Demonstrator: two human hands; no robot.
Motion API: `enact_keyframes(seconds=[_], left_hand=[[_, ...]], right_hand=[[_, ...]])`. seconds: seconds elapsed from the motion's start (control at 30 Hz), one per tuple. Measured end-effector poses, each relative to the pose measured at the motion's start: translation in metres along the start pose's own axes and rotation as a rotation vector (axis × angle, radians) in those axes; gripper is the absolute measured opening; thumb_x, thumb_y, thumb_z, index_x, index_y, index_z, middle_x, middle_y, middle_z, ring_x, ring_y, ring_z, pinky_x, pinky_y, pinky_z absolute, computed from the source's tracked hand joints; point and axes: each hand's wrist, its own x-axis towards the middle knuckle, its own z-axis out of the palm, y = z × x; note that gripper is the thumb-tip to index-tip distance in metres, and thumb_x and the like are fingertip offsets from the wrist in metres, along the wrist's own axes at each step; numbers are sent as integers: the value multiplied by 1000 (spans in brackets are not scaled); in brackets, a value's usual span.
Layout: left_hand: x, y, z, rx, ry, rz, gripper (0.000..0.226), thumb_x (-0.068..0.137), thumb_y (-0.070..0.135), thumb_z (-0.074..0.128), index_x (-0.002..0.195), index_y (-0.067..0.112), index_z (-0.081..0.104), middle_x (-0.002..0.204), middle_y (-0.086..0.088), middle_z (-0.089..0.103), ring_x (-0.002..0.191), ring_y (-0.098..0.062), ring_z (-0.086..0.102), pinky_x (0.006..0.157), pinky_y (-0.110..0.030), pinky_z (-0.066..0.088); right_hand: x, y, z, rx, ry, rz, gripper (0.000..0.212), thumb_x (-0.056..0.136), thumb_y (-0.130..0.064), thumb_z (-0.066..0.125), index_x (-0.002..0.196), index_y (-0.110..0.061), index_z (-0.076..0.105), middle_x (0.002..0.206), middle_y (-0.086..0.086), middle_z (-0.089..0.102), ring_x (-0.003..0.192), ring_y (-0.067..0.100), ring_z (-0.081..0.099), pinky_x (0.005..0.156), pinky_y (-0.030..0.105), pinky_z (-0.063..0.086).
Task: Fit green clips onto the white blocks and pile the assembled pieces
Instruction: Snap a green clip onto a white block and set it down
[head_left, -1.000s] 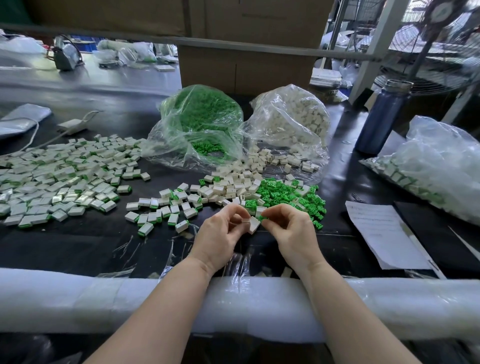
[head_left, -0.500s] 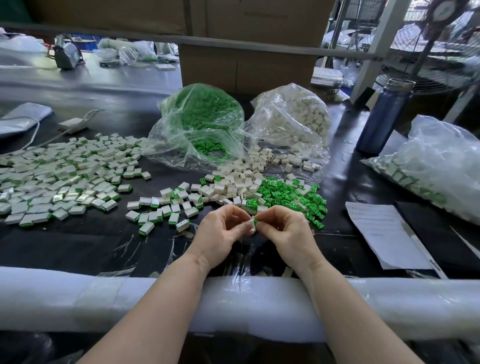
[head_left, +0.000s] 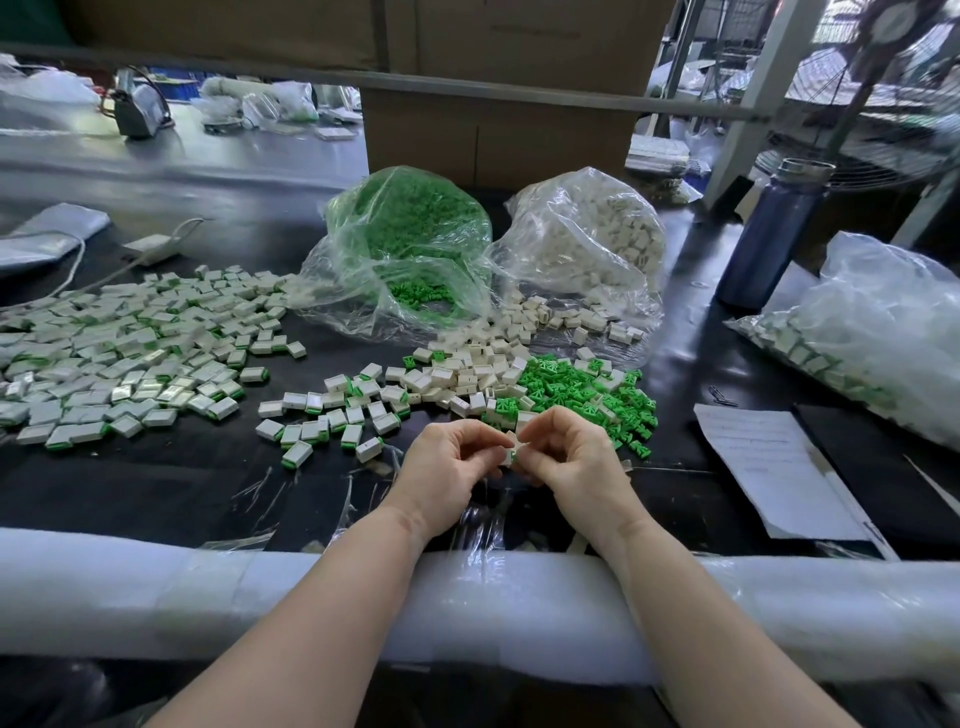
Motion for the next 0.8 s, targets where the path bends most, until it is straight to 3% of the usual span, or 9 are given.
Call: enact_keyframes(seconds=[0.2, 0.43, 0.63, 0.8], left_hand=[[-2, 2, 0, 53, -31, 16, 16, 84, 0, 63, 81, 14, 69, 73, 1, 66, 67, -6, 58, 71, -12, 48], [-3, 4, -1, 72, -65, 14, 17, 83, -3, 62, 79, 12, 68, 64, 8, 61, 55, 7, 55, 62, -7, 43], [-2, 0, -1, 140, -78, 11, 12, 82, 2, 66, 83, 14, 70, 72, 2, 64, 70, -10, 57, 77, -24, 49], [-2, 1, -1, 77, -61, 25, 13, 83, 5, 66, 90, 15, 69, 83, -3, 70, 78, -13, 63, 81, -26, 52]], right_hand=[[-1, -2, -2, 1, -45, 3, 22, 79, 8, 65, 75, -13, 58, 68, -3, 62, 62, 3, 58, 64, 18, 50], [0, 1, -3, 23, -80, 5, 26, 78, 10, 65, 72, -14, 59, 64, -9, 62, 58, -1, 59, 59, 14, 47], [1, 2, -3, 16, -98, -7, 30, 77, 12, 64, 70, -16, 59, 60, -11, 65, 58, -1, 60, 58, 12, 47], [2, 2, -2, 88, -34, 5, 20, 79, 7, 65, 75, -12, 60, 64, 0, 63, 54, 4, 57, 55, 17, 48]])
